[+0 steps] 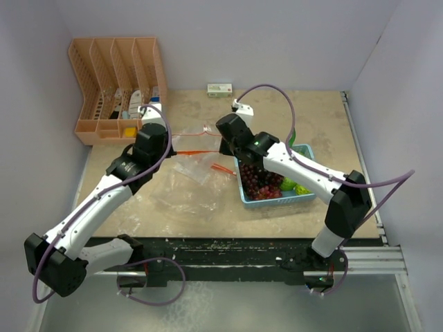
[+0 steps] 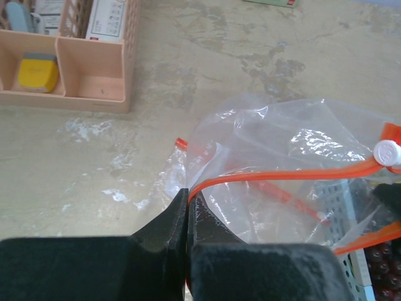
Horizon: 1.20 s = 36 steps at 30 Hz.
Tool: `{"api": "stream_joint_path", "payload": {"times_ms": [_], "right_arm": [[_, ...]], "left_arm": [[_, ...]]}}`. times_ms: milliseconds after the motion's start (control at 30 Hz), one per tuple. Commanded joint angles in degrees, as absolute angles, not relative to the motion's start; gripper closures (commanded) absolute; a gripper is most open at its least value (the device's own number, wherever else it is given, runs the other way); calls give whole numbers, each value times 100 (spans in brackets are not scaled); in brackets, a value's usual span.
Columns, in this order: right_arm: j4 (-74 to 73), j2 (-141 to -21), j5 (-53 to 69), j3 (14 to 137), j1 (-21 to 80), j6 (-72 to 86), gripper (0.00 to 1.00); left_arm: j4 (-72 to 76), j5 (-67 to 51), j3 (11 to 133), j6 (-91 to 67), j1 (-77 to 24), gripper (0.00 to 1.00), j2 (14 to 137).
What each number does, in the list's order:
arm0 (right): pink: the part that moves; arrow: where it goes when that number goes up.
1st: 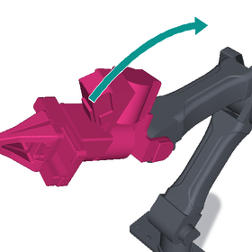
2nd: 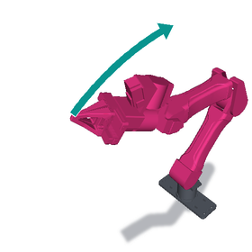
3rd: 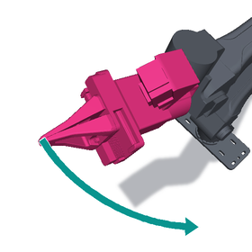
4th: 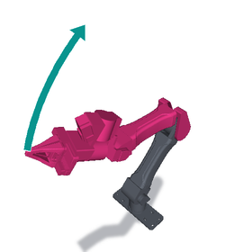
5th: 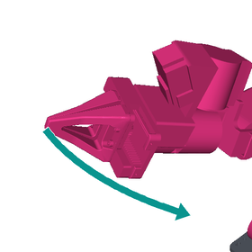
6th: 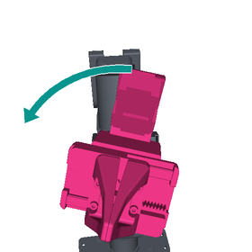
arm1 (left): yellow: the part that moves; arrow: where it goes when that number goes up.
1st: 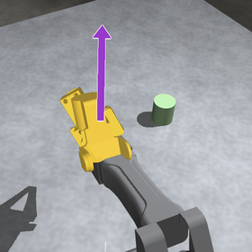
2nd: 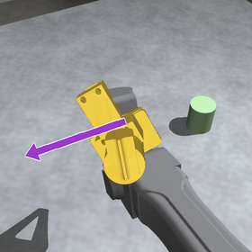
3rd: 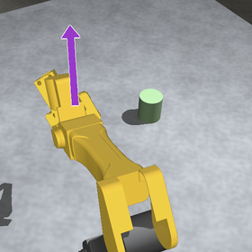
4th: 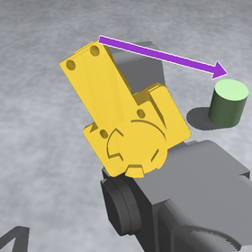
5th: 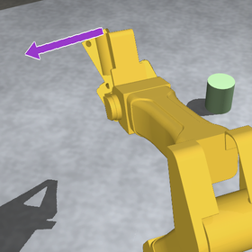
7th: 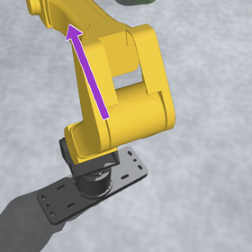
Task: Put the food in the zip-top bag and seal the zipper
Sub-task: Open the zipper of the food storage bag at the center of the board.
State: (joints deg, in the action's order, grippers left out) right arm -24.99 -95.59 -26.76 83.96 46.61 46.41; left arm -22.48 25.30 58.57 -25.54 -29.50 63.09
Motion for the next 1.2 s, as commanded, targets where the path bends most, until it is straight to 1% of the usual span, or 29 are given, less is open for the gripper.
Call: {"api": "stream_joint_path", "payload": {"times_ms": [0, 67, 133, 167, 233, 367, 433, 600, 733, 833, 900, 967, 1033, 1133, 1167], "right_arm": [[-2586, -9507, -3004, 8409, 4544, 4347, 100], [-1816, -9501, -2167, 8227, 4548, 4064, 100], [-756, -9538, -885, 7992, 4557, 3898, 100], [-444, -9616, -408, 7963, 4560, 3923, 100], [-240, -9823, 126, 7984, 4558, 4019, 100], [-429, -10049, 133, 7750, 4546, 4128, 100], [-694, -9993, -268, 7584, 4544, 4079, 100], [-1038, -9958, -629, 7326, 4557, 3956, 100], [-1060, -9967, -593, 7457, 4561, 3771, 99], [-1241, -9922, -561, 7716, 4555, 3611, 82], [-1384, -9874, -529, 7915, 4553, 3513, 74], [-1523, -9850, -523, 8093, 4556, 3456, 63], [-1600, -9796, -519, 8205, 4556, 3446, 51], [-1538, -9635, -481, 8238, 4553, 3420, 29], [-1467, -9561, -447, 8227, 4559, 3410, 23]], "left_arm": [[-2703, 3583, 6301, -2188, -2865, 100, 6382], [-2844, 3714, 6419, -2188, -2865, 100, 6515], [-2996, 3903, 6526, -2188, -2865, 100, 6609], [-3031, 4009, 6564, -2176, -2865, 100, 6617], [-3038, 4225, 6605, -2105, -2865, 100, 6589], [-3037, 4525, 6629, -1968, -2865, 100, 6495], [-3009, 4477, 6567, -1954, -2865, 100, 6486], [-2591, 3533, 6209, -2300, -2865, 100, 6503], [-2134, 2991, 5788, -2827, -2865, 100, 6595], [-1907, 2806, 5683, -2970, -2876, 100, 6709], [-1846, 2759, 5683, -3015, -2874, 100, 6797], [-1800, 2739, 5664, -3042, -2884, 100, 6878], [-1738, 2696, 5641, -3058, -2892, 100, 6942], [-1650, 2625, 5627, -3037, -2908, 100, 7007], [-1640, 2613, 5641, -3033, -2909, 100, 7028]]}}
